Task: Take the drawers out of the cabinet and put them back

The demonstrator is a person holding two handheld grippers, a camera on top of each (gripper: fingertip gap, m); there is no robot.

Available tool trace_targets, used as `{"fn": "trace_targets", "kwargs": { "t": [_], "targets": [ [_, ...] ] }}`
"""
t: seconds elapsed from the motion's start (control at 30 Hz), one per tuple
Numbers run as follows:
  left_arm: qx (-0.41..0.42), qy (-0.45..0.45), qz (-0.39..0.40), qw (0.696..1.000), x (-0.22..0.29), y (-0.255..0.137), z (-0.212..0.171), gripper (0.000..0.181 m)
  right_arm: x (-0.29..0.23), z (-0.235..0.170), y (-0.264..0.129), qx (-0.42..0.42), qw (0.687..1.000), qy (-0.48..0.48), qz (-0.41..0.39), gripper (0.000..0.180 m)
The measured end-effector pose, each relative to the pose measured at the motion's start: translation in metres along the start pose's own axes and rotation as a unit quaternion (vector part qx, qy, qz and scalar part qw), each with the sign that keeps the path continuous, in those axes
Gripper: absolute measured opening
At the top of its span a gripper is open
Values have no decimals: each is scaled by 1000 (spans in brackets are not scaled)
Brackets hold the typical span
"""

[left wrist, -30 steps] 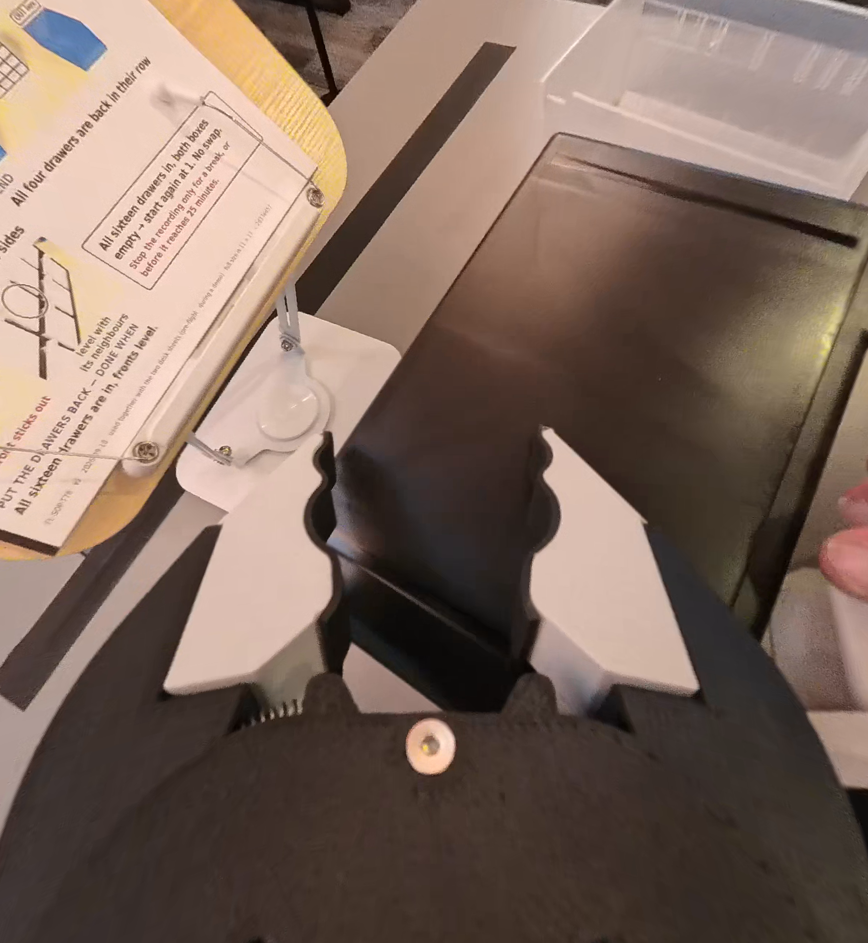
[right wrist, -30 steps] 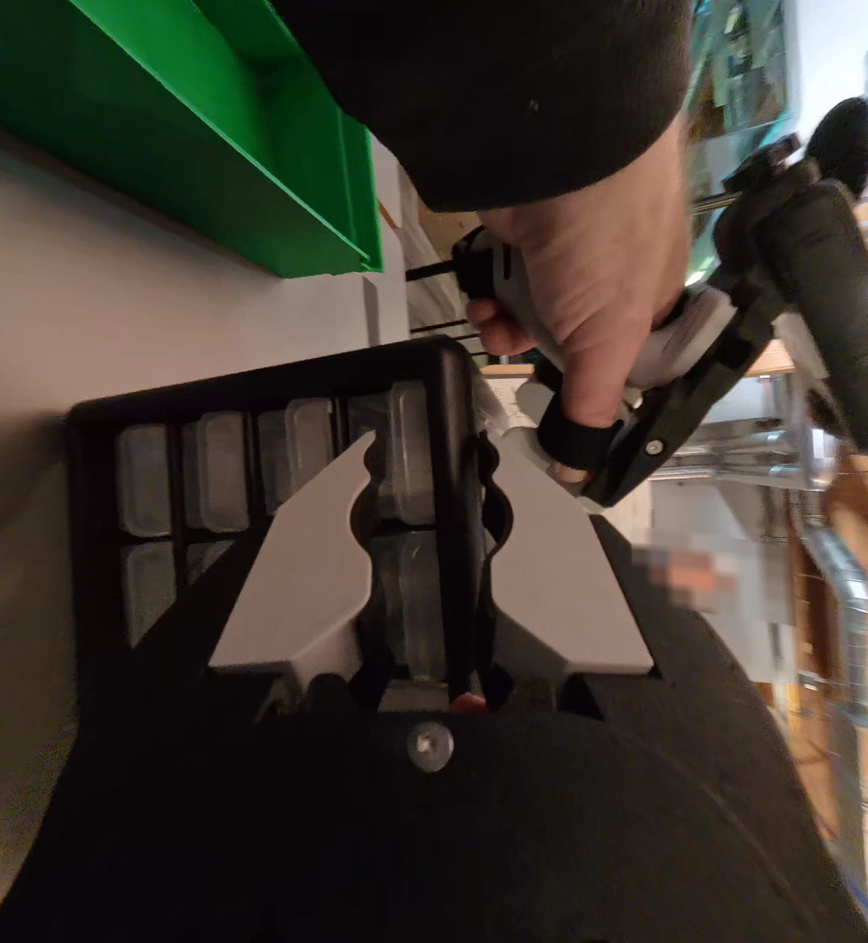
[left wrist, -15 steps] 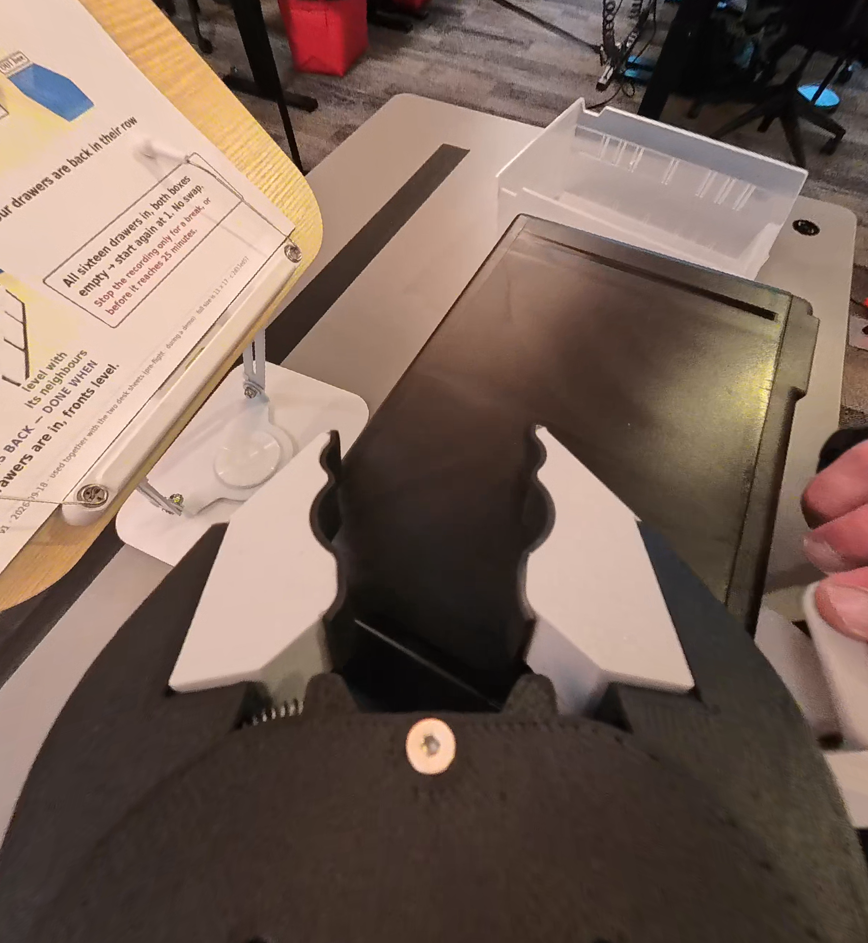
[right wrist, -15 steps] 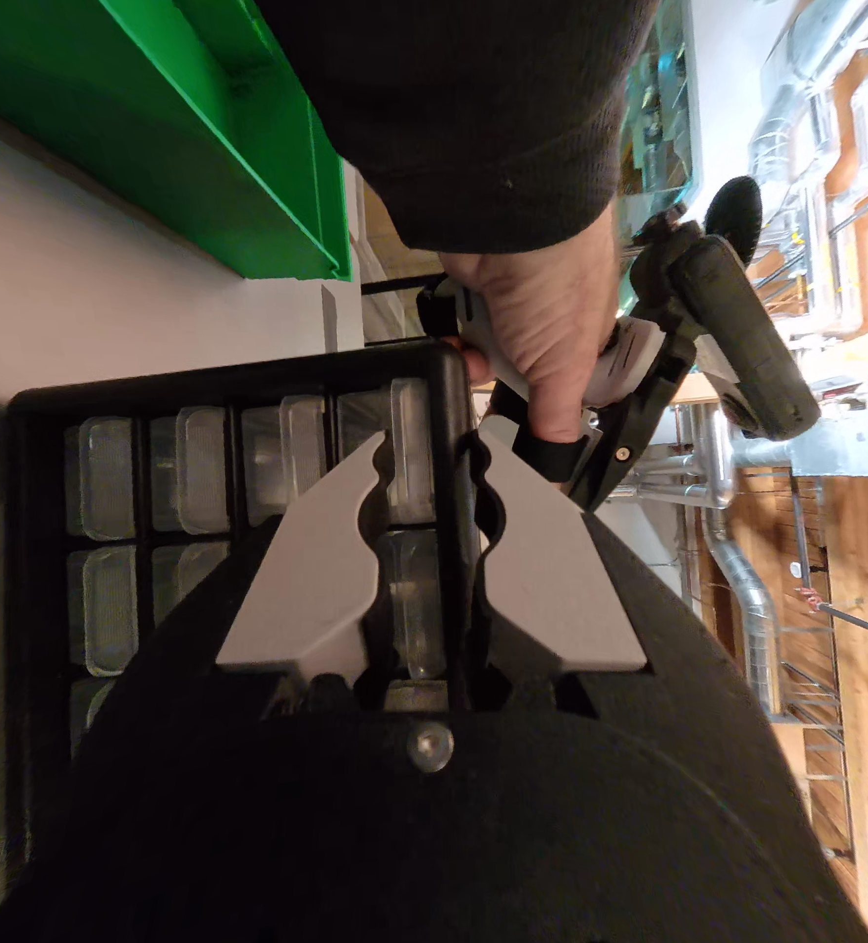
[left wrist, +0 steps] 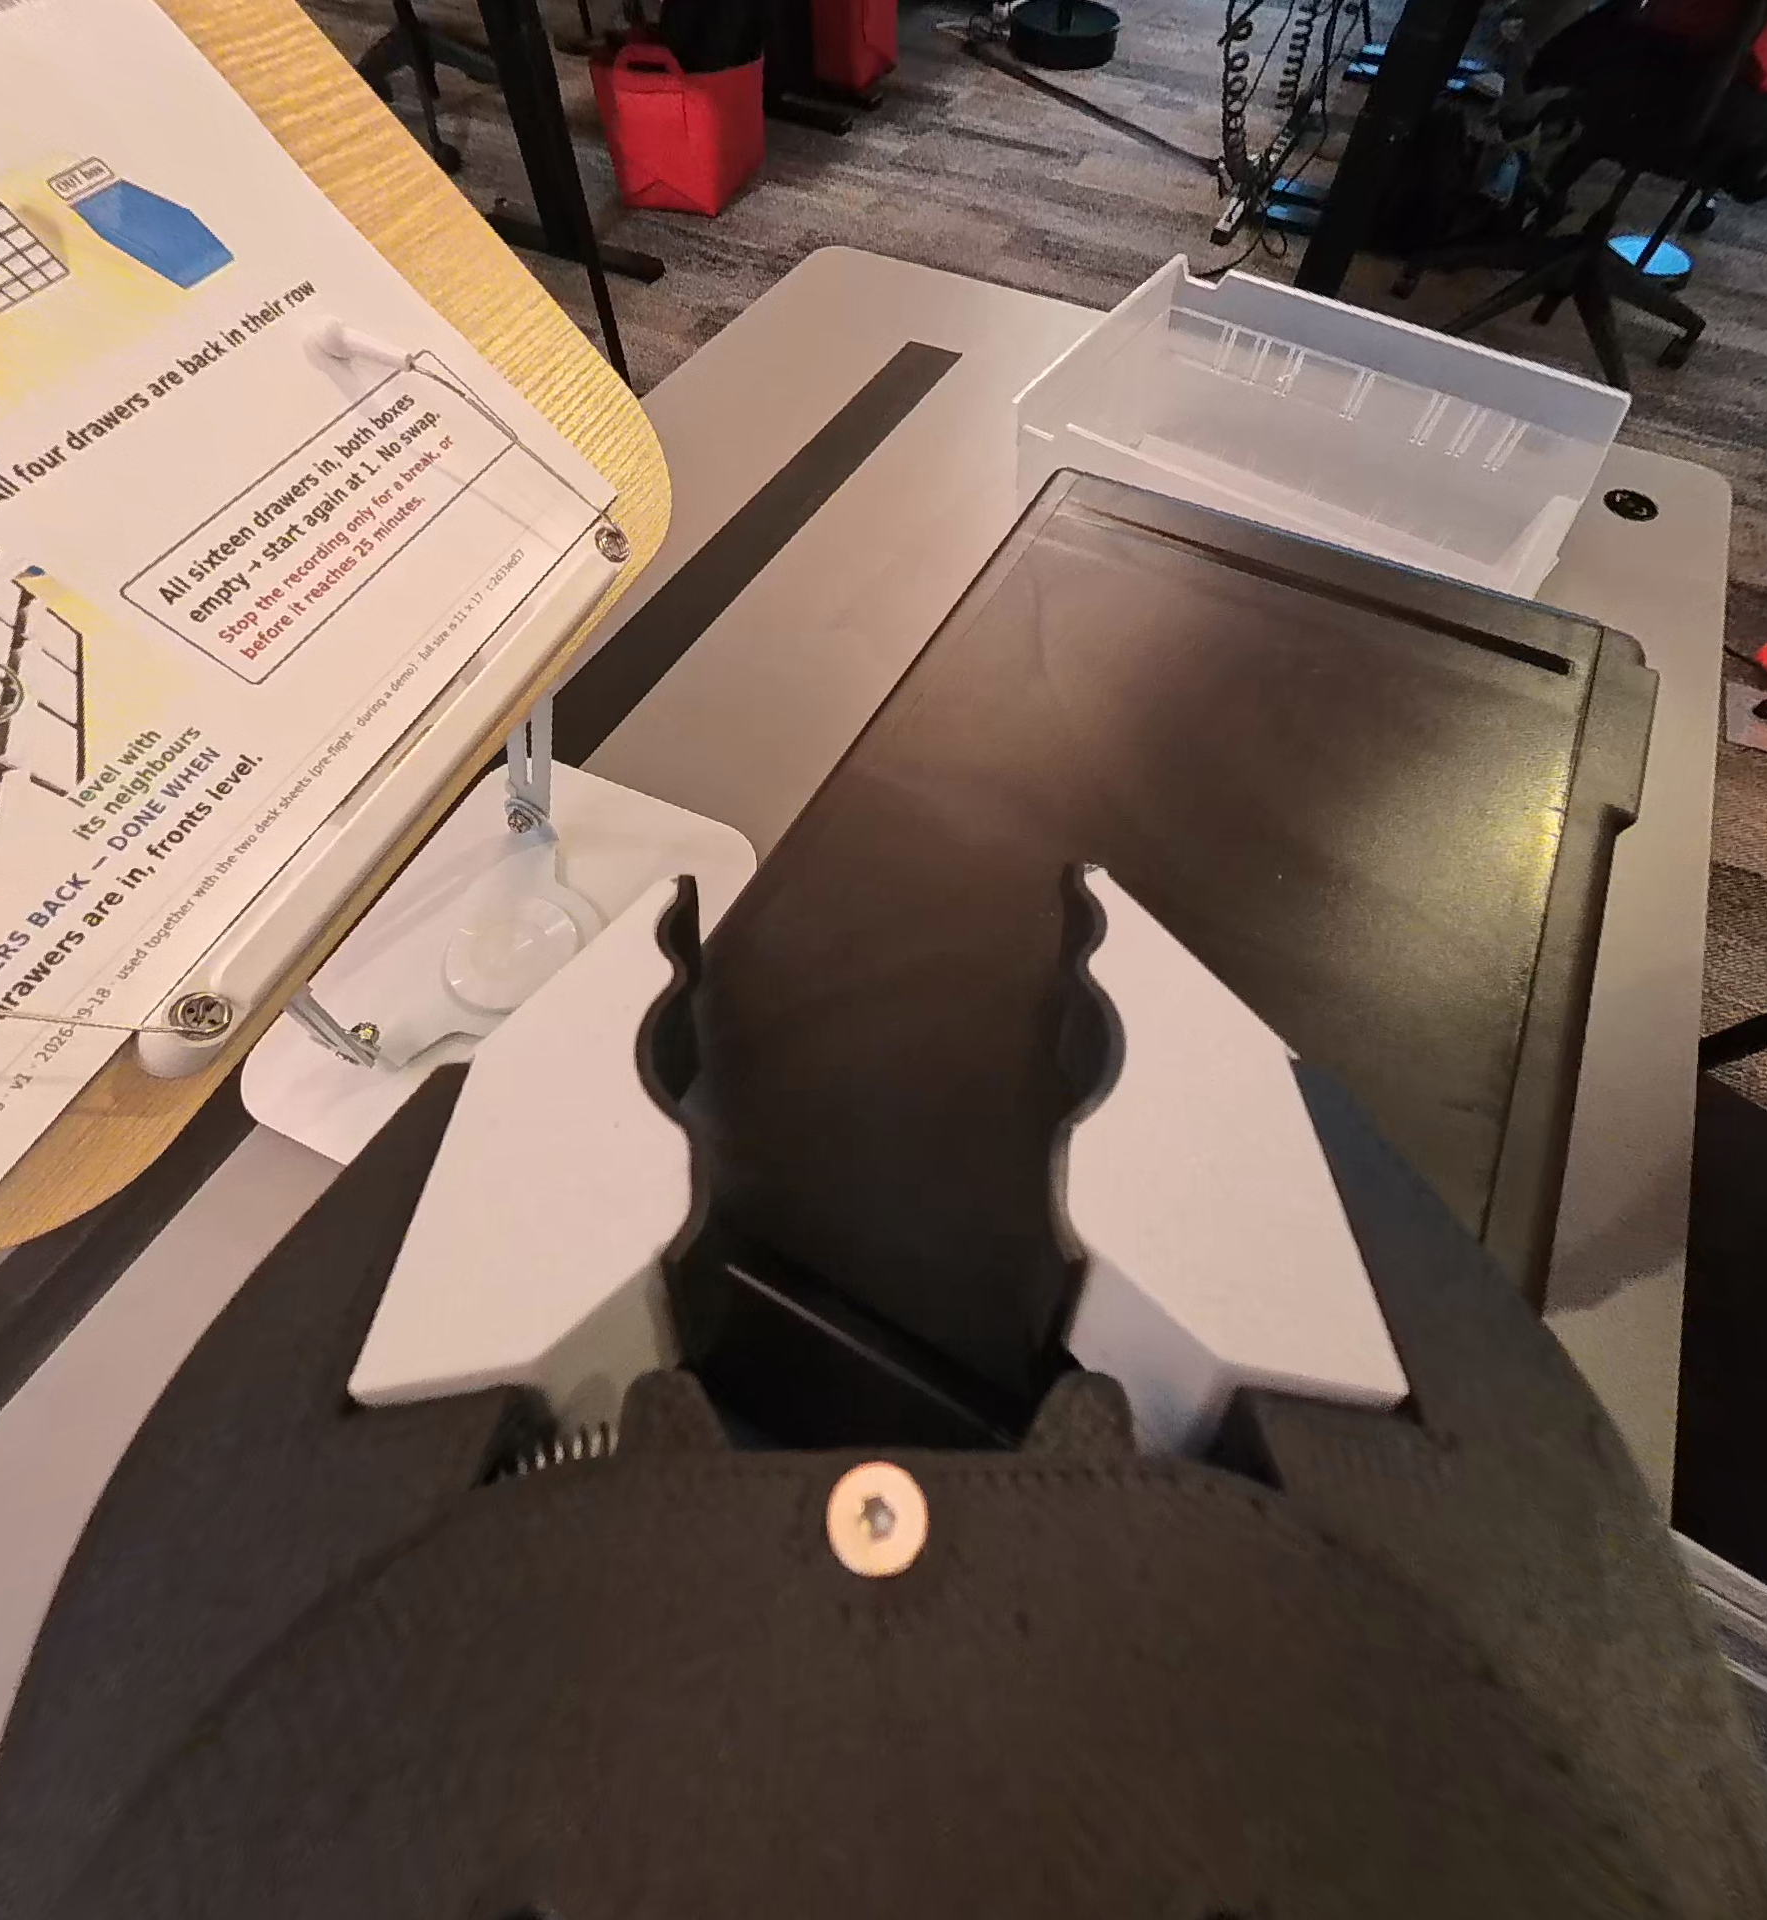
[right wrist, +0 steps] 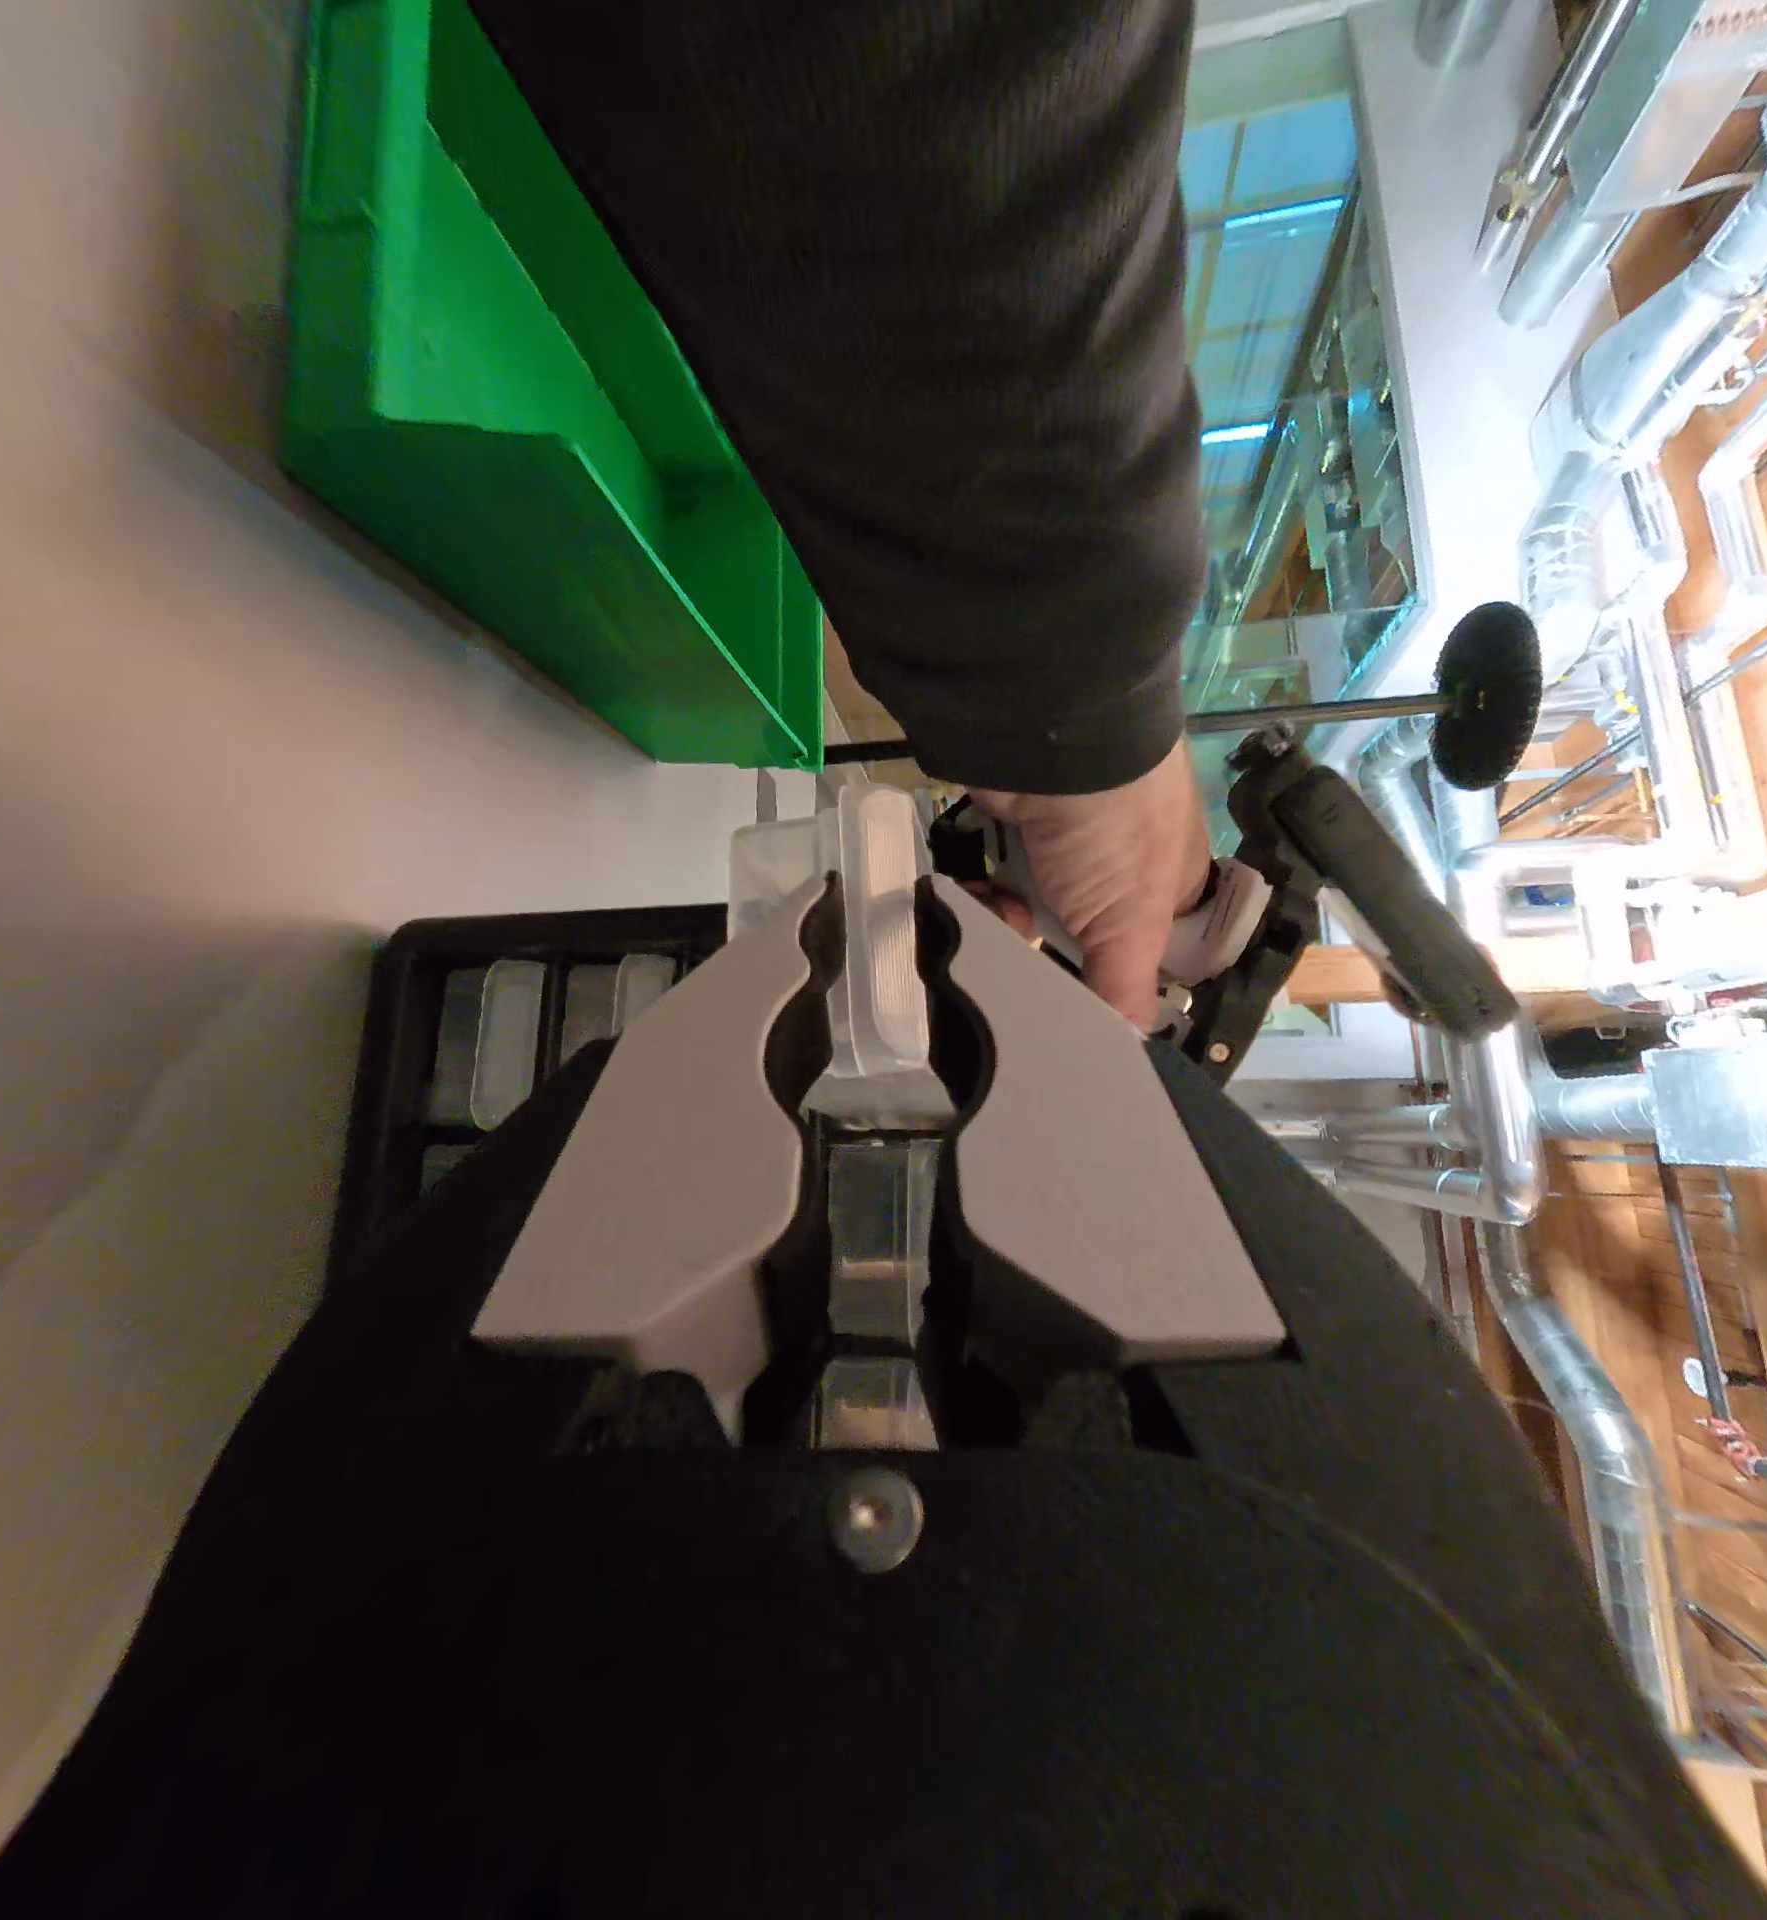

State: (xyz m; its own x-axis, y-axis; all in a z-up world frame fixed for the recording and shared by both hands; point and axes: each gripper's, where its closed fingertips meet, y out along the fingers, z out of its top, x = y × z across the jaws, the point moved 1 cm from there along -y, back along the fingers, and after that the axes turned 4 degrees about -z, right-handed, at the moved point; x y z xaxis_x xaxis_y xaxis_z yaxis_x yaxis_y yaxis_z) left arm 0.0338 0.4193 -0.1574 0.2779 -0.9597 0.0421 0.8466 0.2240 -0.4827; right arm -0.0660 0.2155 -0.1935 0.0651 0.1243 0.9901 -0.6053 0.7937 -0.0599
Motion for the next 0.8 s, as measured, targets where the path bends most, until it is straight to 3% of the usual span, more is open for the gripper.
{"fn": "trace_targets", "kwargs": {
  "t": [0.3, 0.6, 0.8],
  "targets": [
    [0, 0, 0, 1000, 0, 0, 0, 69, -11, 31, -25, 30, 1000, 0, -4, 7],
    [-2, -1, 0, 1000, -1, 1, 0, 66, 6, 30, -36, 48, 998, 36, 4, 0],
    [3, -1, 0, 1000, -1, 0, 1, 65, 10, 4, -33, 31, 997, 70, 26, 0]
  ]
}}
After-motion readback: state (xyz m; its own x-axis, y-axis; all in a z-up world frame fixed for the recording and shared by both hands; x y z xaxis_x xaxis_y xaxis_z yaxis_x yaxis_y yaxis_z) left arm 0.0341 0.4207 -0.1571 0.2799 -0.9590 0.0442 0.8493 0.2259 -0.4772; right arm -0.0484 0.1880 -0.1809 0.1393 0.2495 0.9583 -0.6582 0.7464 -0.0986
